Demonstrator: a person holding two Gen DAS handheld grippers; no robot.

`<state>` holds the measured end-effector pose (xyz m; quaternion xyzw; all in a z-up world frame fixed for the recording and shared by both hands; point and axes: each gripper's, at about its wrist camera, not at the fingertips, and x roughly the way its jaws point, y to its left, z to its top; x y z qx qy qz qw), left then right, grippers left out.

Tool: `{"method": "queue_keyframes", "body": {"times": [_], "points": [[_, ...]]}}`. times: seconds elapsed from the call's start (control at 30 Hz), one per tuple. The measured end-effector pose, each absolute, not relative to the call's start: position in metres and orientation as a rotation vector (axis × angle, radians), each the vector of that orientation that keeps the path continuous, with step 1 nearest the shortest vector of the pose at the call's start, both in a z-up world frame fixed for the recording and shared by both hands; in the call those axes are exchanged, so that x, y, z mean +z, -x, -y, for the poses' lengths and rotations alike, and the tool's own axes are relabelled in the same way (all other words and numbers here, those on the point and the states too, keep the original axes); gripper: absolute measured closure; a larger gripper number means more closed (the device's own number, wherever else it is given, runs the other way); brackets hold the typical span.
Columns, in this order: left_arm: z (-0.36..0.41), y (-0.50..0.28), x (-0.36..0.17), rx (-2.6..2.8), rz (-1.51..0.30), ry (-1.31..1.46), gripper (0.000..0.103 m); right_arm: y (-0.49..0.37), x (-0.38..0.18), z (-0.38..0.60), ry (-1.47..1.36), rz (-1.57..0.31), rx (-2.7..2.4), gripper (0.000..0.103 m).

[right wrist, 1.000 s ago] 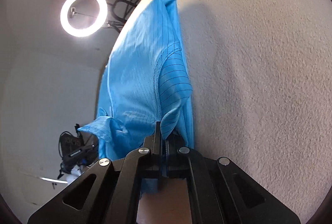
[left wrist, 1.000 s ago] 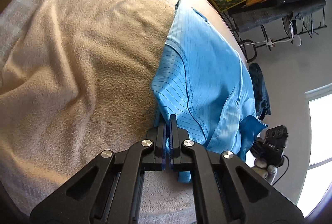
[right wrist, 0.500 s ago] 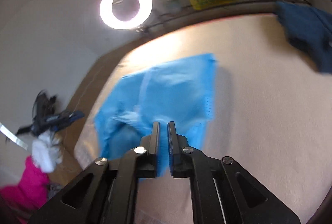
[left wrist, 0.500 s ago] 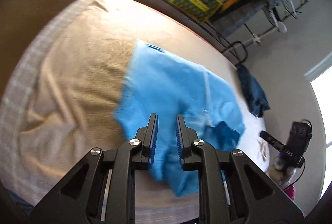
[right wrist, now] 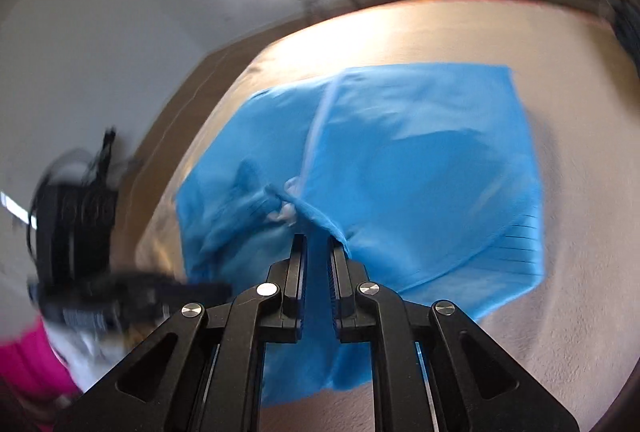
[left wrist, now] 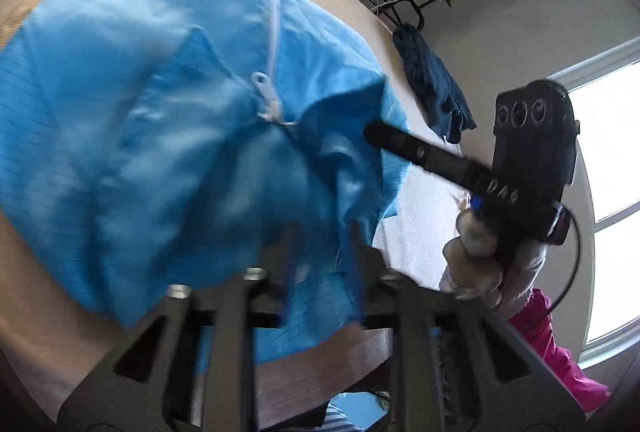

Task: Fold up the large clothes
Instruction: 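Lift the coat with the left tool while the right tool pinches the zipper flap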

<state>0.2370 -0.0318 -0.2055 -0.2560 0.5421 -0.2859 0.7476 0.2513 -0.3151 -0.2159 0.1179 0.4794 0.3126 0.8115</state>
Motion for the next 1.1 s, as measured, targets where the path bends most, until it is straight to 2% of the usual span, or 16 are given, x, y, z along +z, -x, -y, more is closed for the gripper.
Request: {"method": "queue_keyframes", "body": {"times": [0.07,0.13,0.2,0.27,0.33,0.37,0.4,0.43,0.47,0.67,0.7,0.73,0.8,0.83,0.93,1.1], "points": [[0.044,-0.239,-0.206,-0.618,-1.176,0.545,0.046,-0.251,-0.211,0.32,-0.244,-1.003,0.664,0.091],[0.054,-0.243,-0.209,-0.617,-1.181,0.534,0.046,-0.248,-0.206,0.319,-0.212,-0.977,0.666,0.078],[0.064,-0.243,-0.211,-0.615,-1.18,0.536,0.046,-0.245,-0.203,0.318,-0.192,-0.962,0.671,0.072],[0.069,-0.246,-0.214,-0.6,-1.171,0.533,0.046,-0.245,-0.201,0.314,-0.153,-0.952,0.654,0.072],[0.076,-0.247,-0.216,-0.595,-1.165,0.53,0.054,-0.247,-0.202,0.307,-0.126,-0.942,0.658,0.07],[0.079,-0.247,-0.216,-0.594,-1.165,0.519,0.067,-0.247,-0.202,0.305,-0.111,-0.944,0.672,0.069],[0.082,-0.243,-0.218,-0.594,-1.163,0.512,0.083,-0.248,-0.202,0.304,-0.102,-0.951,0.684,0.066],[0.084,-0.243,-0.219,-0.6,-1.163,0.505,0.093,-0.25,-0.204,0.302,-0.098,-0.966,0.703,0.066],[0.085,-0.242,-0.22,-0.599,-1.16,0.5,0.098,-0.252,-0.207,0.303,-0.109,-0.979,0.713,0.066],[0.092,-0.227,-0.215,-0.631,-1.106,0.434,0.103,-0.272,-0.242,0.312,-0.372,-1.115,0.83,0.066],[0.094,-0.228,-0.214,-0.629,-1.103,0.424,0.103,-0.275,-0.247,0.314,-0.404,-1.123,0.828,0.069],[0.094,-0.228,-0.214,-0.629,-1.101,0.416,0.103,-0.28,-0.254,0.317,-0.444,-1.138,0.82,0.08],[0.093,-0.227,-0.216,-0.634,-1.107,0.413,0.103,-0.289,-0.267,0.326,-0.562,-1.173,0.819,0.091],[0.093,-0.227,-0.217,-0.633,-1.109,0.411,0.103,-0.292,-0.272,0.33,-0.632,-1.184,0.839,0.094],[0.094,-0.222,-0.219,-0.645,-1.11,0.391,0.103,-0.296,-0.283,0.337,-0.829,-1.219,0.913,0.096],[0.098,-0.219,-0.218,-0.655,-1.101,0.367,0.103,-0.3,-0.284,0.336,-0.813,-1.23,0.896,0.097]]}}
